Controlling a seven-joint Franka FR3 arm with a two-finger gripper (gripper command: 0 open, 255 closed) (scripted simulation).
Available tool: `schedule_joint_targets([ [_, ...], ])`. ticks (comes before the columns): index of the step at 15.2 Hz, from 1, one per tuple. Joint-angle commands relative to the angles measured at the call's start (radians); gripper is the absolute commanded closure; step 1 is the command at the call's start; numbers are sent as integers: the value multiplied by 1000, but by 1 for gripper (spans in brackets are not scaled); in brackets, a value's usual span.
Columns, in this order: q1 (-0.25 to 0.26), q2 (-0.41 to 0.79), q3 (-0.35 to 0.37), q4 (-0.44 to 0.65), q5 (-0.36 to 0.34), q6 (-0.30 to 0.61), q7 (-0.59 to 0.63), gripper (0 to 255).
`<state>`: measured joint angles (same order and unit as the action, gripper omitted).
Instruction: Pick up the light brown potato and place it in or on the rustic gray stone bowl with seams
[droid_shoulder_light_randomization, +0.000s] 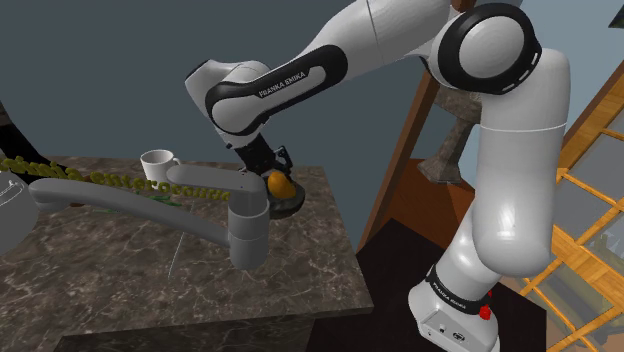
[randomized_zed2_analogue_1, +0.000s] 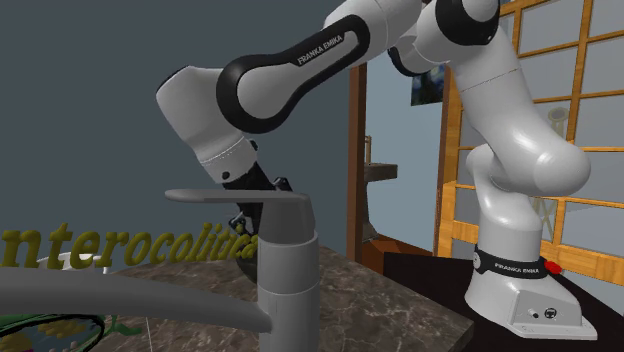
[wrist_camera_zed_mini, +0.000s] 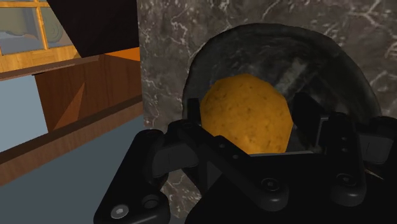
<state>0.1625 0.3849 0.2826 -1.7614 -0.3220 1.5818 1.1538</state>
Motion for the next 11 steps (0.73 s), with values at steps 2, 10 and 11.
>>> schedule_joint_targets([
  [2, 0, 10, -1, 0, -3, 10, 3, 255],
  [10, 0, 10, -1, -1, -3, 11, 3, 0],
  [11, 0, 10, -1, -1, -3, 11, 3, 0],
])
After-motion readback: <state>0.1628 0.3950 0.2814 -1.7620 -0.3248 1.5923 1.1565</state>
